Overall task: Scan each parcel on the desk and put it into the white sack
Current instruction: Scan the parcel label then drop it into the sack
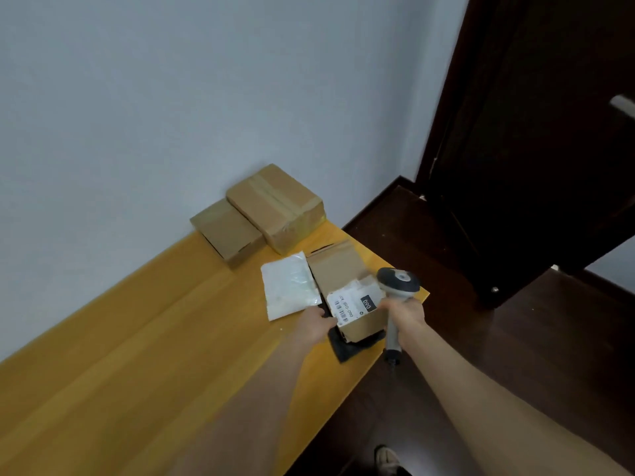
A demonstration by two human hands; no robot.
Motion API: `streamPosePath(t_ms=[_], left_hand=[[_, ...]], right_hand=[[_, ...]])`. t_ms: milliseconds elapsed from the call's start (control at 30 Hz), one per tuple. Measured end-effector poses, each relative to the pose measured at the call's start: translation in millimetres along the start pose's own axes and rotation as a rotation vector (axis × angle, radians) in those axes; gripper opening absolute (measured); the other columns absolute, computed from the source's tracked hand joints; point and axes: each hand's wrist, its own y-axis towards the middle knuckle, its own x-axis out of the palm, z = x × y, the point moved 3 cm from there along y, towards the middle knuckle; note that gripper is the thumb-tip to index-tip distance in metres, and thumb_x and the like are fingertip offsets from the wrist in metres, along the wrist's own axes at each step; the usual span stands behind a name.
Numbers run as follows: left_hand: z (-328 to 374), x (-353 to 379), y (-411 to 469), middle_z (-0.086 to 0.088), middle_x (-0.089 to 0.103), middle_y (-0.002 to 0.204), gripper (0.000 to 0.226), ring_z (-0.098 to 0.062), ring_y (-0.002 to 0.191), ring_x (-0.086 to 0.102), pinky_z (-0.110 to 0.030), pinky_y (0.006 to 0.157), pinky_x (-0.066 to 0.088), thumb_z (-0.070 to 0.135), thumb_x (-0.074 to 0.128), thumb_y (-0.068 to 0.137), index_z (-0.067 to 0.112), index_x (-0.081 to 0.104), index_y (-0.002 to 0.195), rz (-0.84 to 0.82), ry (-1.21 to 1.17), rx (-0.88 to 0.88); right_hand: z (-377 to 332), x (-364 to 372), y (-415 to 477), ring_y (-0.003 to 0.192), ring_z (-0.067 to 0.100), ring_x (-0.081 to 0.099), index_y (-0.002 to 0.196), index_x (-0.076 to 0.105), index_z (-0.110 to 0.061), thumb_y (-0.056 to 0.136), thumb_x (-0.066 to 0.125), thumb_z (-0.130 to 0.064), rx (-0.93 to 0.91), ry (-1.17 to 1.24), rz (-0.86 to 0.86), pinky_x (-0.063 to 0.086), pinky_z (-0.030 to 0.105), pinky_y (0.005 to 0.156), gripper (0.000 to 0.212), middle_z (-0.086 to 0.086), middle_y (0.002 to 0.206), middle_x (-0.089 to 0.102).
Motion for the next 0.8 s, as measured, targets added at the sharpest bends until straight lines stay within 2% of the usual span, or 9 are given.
streamPosePath(t_ms=[67, 167, 267, 333, 400, 533, 633, 733, 800], left_hand=[[-0.3, 9.3, 6.5, -0.008, 0.059, 0.101, 0.034, -0.02, 0.088, 0.055, -0.03, 0.075, 0.047, 0.017, 0.057, 0.094, -0.001, 0.055, 0.123, -0.018, -0.131, -0.059], [2.5, 20.9, 10.9, -0.004, 0.056, 0.107, 0.027, -0.019, 0.098, 0.052, -0.033, 0.086, 0.047, 0.018, 0.056, 0.095, 0.008, 0.055, 0.12, -0.021, -0.4, -0.185], [1.3, 20.9, 12.2, -0.005, 0.058, 0.114, 0.034, -0.02, 0.1, 0.054, -0.036, 0.089, 0.047, 0.02, 0.058, 0.094, 0.013, 0.051, 0.126, 0.053, -0.565, -0.202], [2.6, 9.9, 12.6, -0.007, 0.058, 0.12, 0.037, -0.023, 0.103, 0.056, -0.04, 0.089, 0.05, 0.017, 0.061, 0.092, 0.014, 0.049, 0.127, 0.142, -0.619, -0.179], [7.1, -5.0, 9.4, -0.009, 0.057, 0.119, 0.037, -0.025, 0.106, 0.056, -0.041, 0.088, 0.052, 0.011, 0.063, 0.09, 0.013, 0.05, 0.125, 0.216, -0.652, -0.167], [8.8, -44.9, -5.2, -0.013, 0.059, 0.113, 0.046, -0.025, 0.097, 0.059, -0.03, 0.07, 0.055, 0.01, 0.068, 0.086, 0.006, 0.052, 0.128, 0.318, -0.724, -0.13], [-1.5, -82.2, -26.3, -0.013, 0.061, 0.106, 0.05, -0.021, 0.086, 0.06, -0.026, 0.062, 0.055, 0.01, 0.07, 0.085, 0.002, 0.051, 0.13, 0.392, -0.739, -0.112], [-17.1, -121.4, -57.2, -0.008, 0.064, 0.095, 0.041, -0.015, 0.08, 0.06, -0.02, 0.056, 0.056, 0.007, 0.066, 0.086, 0.0, 0.054, 0.125, 0.43, -0.778, -0.09], [-33.0, -147.3, -79.3, -0.007, 0.064, 0.092, 0.04, -0.015, 0.08, 0.06, -0.021, 0.057, 0.057, 0.004, 0.065, 0.087, 0.001, 0.054, 0.126, 0.445, -0.804, -0.072]], right_hand=[[-4.8, 3.4, 19.2, 0.101, 0.034, 0.057, 0.1, 0.058, -0.003, 0.082, 0.069, -0.005, -0.001, -0.038, -0.058, 0.05, 0.044, 0.09, 0.021, 0.017, 0.103, 0.059], [-6.6, 9.5, 39.2, 0.106, 0.035, 0.058, 0.101, 0.063, -0.005, 0.079, 0.069, -0.001, 0.033, -0.074, -0.163, 0.05, 0.049, 0.094, 0.024, 0.015, 0.109, 0.062], [-8.6, 11.1, 43.8, 0.094, 0.031, 0.059, 0.093, 0.06, -0.008, 0.08, 0.066, 0.002, 0.068, -0.073, -0.225, 0.054, 0.052, 0.089, 0.018, 0.015, 0.101, 0.062], [-12.2, 13.9, 41.5, 0.081, 0.028, 0.058, 0.084, 0.055, -0.01, 0.083, 0.063, 0.005, 0.085, -0.039, -0.267, 0.055, 0.047, 0.079, 0.016, 0.013, 0.091, 0.06], [-16.1, 18.9, 35.6, 0.076, 0.025, 0.057, 0.083, 0.054, -0.01, 0.084, 0.061, 0.007, 0.078, -0.005, -0.314, 0.055, 0.042, 0.073, 0.018, 0.012, 0.087, 0.059], [-21.1, 38.8, 13.1, 0.083, 0.029, 0.063, 0.097, 0.059, -0.006, 0.084, 0.062, 0.006, 0.073, 0.027, -0.425, 0.055, 0.036, 0.061, 0.018, 0.014, 0.093, 0.065], [-27.3, 53.4, -5.4, 0.086, 0.029, 0.064, 0.105, 0.06, -0.004, 0.084, 0.065, 0.004, 0.053, 0.041, -0.479, 0.055, 0.037, 0.064, 0.023, 0.017, 0.098, 0.066], [-37.0, 64.9, -22.4, 0.079, 0.025, 0.061, 0.103, 0.062, -0.002, 0.084, 0.066, 0.003, -0.004, 0.07, -0.483, 0.054, 0.036, 0.063, 0.021, 0.016, 0.091, 0.063], [-44.4, 73.0, -34.4, 0.08, 0.026, 0.06, 0.109, 0.062, -0.002, 0.084, 0.069, 0.001, -0.037, 0.072, -0.477, 0.056, 0.041, 0.07, 0.026, 0.015, 0.091, 0.062]])
